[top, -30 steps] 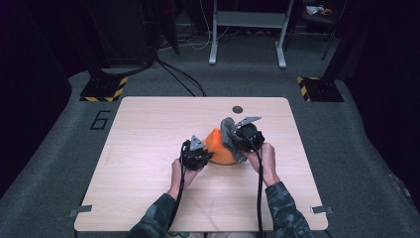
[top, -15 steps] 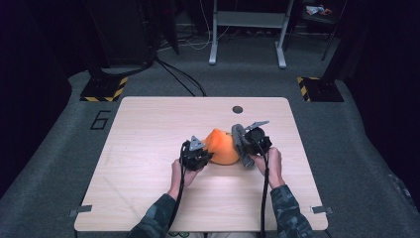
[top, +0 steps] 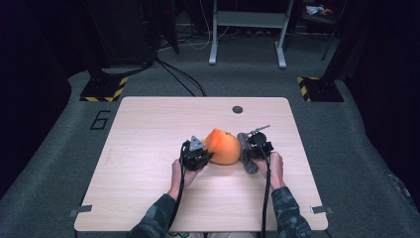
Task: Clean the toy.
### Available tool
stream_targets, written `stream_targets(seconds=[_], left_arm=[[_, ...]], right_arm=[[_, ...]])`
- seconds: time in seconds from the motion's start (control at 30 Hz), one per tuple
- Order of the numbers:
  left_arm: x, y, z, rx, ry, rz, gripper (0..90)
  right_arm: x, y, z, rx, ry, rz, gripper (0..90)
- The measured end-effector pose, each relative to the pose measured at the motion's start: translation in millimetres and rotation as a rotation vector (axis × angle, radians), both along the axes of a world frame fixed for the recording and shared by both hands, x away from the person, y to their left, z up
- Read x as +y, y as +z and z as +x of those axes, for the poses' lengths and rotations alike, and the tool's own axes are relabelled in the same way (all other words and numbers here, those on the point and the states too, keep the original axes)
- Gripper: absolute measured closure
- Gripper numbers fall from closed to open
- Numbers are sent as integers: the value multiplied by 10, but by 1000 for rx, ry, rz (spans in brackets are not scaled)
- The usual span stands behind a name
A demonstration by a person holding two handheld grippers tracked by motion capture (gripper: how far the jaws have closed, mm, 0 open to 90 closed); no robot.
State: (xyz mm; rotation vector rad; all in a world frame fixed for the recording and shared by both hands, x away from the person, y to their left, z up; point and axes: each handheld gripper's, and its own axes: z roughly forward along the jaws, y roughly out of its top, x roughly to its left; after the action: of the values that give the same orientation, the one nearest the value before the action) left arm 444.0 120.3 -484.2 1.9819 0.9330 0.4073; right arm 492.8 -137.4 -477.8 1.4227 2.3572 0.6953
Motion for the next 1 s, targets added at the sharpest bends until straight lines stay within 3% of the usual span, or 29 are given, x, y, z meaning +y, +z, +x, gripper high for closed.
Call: stream_targets(seconds=[0.1,0.17,0.2,0.27,0.33,0.37,0.4,0.5,0.53,0.7,0.73,0.77,0.8,1.0], left_arm=[[9,2,2,1,-1,5,788],[8,3,1,1,1,6,787],[0,3,-1,0,4,4,787],[-2,7,0,-2,3,10,787],[-11,10,0,-2,4,8,786],[-11,10,0,-2,4,8,786],[-16,14,-2,-3,3,11,785],[-25,16,-3,-3,6,8,785],[-26,21,-3,-3,3,11,785],[-30,20,-4,-3,4,8,785],[-30,20,-4,-3,4,9,785],[-25,21,-2,-4,3,19,785],[-23,15,-1,1,6,17,782],[-17,9,0,-2,-1,10,780]], right_arm=[[-35,146,-58,-57,-5,-3,721],[-43,203,-74,-67,-4,8,721],[-46,338,-111,-103,-5,14,722],[-45,414,-131,-128,1,19,721],[17,646,-195,-185,27,39,721],[17,646,-195,-185,27,39,721],[98,784,-244,-216,56,47,721],[205,889,-287,-244,85,56,721],[323,949,-308,-259,128,50,721],[566,916,-287,-252,196,20,720],[658,846,-261,-228,212,5,720],[658,846,-261,-228,212,5,720],[708,770,-244,-229,213,-25,720],[620,747,-224,-211,207,-6,719]])
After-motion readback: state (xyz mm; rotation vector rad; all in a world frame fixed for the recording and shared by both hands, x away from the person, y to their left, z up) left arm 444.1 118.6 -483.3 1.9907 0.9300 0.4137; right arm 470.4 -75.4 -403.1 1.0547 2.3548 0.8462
